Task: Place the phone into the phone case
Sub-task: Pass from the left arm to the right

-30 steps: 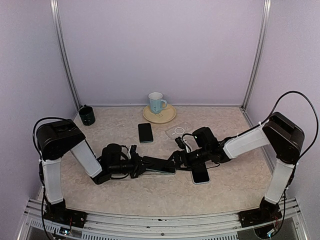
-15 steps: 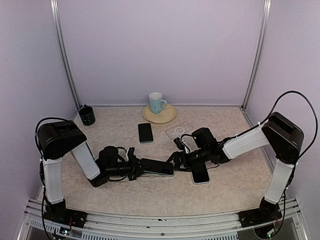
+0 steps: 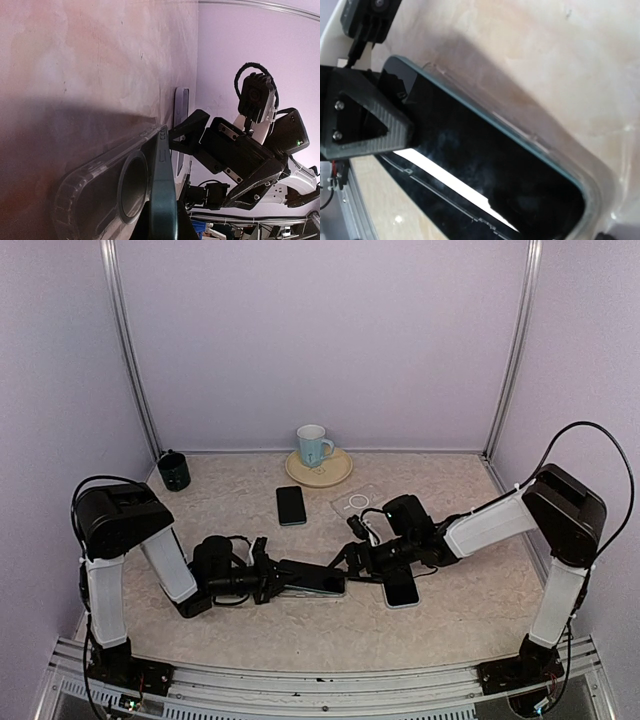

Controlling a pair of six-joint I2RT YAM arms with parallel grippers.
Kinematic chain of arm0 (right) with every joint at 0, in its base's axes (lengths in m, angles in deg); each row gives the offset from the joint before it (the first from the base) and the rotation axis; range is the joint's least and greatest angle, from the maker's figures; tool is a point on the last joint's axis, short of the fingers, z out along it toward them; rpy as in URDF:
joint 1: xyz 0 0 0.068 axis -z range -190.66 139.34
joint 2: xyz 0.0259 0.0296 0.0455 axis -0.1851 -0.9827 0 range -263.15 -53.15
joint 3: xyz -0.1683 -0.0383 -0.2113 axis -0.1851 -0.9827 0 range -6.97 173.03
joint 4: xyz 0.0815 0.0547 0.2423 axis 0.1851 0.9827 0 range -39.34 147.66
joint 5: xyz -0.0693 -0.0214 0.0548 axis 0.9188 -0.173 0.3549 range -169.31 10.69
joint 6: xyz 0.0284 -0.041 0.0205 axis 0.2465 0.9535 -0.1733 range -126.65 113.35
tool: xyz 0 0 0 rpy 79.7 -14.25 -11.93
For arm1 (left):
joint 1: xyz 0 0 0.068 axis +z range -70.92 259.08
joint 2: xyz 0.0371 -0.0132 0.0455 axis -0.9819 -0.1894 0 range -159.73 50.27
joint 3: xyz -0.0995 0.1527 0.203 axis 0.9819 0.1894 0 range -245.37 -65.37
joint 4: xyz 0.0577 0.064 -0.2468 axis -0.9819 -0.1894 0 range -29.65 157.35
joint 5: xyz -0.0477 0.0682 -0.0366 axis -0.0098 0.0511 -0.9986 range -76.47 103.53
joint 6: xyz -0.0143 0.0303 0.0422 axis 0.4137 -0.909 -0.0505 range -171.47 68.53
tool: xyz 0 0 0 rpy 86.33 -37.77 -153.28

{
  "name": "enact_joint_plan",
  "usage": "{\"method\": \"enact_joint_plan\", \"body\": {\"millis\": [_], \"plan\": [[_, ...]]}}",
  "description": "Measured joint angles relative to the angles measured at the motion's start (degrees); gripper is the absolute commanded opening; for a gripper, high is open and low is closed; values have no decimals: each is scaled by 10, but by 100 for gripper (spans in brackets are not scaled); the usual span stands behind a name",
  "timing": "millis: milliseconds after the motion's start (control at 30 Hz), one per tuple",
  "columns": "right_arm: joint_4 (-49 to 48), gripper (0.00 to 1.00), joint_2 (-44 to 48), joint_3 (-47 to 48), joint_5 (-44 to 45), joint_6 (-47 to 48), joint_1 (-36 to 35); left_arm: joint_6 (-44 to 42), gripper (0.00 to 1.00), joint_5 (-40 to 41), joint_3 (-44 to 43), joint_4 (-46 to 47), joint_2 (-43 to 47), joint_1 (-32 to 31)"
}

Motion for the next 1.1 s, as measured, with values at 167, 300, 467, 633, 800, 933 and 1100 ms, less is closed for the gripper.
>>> {"method": "enact_joint_plan", "body": {"millis": [167,300,467,633,800,933,1100], "plan": [[-13,100,-6,0,-13,-10,0,1,0,4,0,18,-1,-4],[-19,100,-9,0,-22,-16,0,5,0,7,0,42,-5,-6],[-24,100,-10,0,-31,-28,0,8,0,10,0,58,-11,-9],[-52,97,-13,-4,-48,-49,0,8,0,12,-1,61,-13,-14],[-90,93,-24,-10,-69,-76,0,8,0,15,-2,67,-13,-15],[-117,88,-29,-13,-80,-96,0,7,0,19,-4,76,-13,-16],[-147,77,-30,-21,-92,-120,1,7,0,21,-12,83,-13,-17]]}}
